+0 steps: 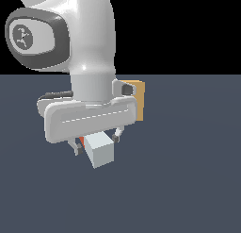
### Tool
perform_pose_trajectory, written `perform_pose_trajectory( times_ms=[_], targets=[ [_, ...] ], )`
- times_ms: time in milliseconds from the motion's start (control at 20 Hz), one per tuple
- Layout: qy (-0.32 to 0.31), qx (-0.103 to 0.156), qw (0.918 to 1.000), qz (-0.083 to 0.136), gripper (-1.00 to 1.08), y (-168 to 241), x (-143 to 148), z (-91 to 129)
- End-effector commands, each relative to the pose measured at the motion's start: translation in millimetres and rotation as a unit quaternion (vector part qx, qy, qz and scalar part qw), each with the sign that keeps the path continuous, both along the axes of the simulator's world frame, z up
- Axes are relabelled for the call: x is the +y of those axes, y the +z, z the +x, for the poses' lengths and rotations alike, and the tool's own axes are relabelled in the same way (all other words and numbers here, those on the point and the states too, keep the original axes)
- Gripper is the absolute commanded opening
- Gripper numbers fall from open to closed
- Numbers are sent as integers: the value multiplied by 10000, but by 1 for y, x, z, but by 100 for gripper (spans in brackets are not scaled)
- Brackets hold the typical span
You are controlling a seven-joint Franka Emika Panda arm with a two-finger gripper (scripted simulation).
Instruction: Insert the peg into the horizontal hole in a box.
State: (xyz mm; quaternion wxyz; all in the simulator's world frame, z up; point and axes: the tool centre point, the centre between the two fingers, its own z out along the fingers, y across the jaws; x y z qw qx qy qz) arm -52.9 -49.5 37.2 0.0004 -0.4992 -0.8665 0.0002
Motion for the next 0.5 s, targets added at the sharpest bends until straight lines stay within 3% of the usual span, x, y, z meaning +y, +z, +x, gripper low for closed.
perform_pose_trajectory(
  times_ms=[0, 200, 250, 450],
  targets=[
    [-1, -4, 10000, -1, 100, -8, 0, 0],
    [-4, -4, 10000, -1, 100, -13, 0, 1],
    [-4, -4, 10000, -1, -100, -13, 0, 1],
    [-4, -4, 10000, -1, -100, -13, 0, 1]
  ],
)
